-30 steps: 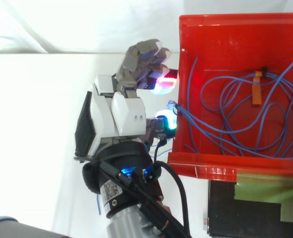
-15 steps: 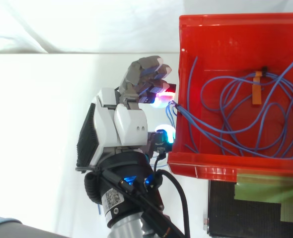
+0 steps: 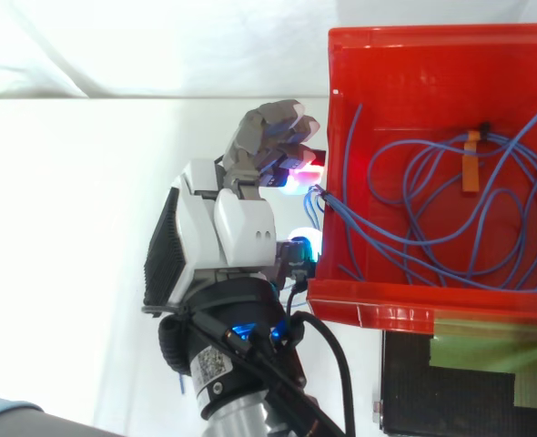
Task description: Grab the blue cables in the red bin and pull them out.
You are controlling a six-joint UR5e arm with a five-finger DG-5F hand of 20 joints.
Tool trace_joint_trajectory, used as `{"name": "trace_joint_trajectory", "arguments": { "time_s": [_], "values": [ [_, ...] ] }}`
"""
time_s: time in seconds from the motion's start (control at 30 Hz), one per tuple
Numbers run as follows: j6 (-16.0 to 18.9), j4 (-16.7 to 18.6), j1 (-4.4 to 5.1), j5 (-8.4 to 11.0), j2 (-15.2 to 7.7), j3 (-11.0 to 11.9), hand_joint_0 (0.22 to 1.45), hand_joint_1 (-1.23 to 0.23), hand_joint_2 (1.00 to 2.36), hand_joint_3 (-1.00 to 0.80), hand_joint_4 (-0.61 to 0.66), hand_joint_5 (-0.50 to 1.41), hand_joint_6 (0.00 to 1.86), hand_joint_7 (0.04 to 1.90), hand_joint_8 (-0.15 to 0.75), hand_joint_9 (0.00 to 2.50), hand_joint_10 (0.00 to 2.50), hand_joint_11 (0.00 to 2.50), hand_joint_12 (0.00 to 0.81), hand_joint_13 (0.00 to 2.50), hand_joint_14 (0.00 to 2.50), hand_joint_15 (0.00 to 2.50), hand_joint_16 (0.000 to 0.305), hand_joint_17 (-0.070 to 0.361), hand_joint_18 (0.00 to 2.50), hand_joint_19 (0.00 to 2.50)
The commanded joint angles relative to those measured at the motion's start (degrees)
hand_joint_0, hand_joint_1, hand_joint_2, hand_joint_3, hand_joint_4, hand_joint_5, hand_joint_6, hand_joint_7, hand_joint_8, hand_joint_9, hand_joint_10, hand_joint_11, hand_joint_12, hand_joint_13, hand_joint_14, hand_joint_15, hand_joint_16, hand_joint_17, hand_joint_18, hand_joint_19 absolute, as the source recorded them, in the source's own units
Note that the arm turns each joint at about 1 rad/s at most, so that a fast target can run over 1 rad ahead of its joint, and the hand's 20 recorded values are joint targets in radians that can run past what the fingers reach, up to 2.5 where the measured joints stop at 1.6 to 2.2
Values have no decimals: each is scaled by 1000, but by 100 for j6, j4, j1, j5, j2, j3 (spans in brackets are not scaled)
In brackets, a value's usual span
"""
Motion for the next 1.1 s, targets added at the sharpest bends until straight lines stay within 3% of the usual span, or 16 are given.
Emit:
{"name": "trace_joint_trajectory", "arguments": {
  "time_s": [0.0,1.07],
  "values": [
    [0,14,-13,0,0,3,713,-1001,1000,-1000,116,750,63,757,243,942,26,831,340,811,24,654,45,101,560,725],
    [-26,84,-39,-53,0,3,717,-999,1000,-1000,115,760,33,771,236,948,26,842,341,817,24,653,45,101,559,725]
  ]
}}
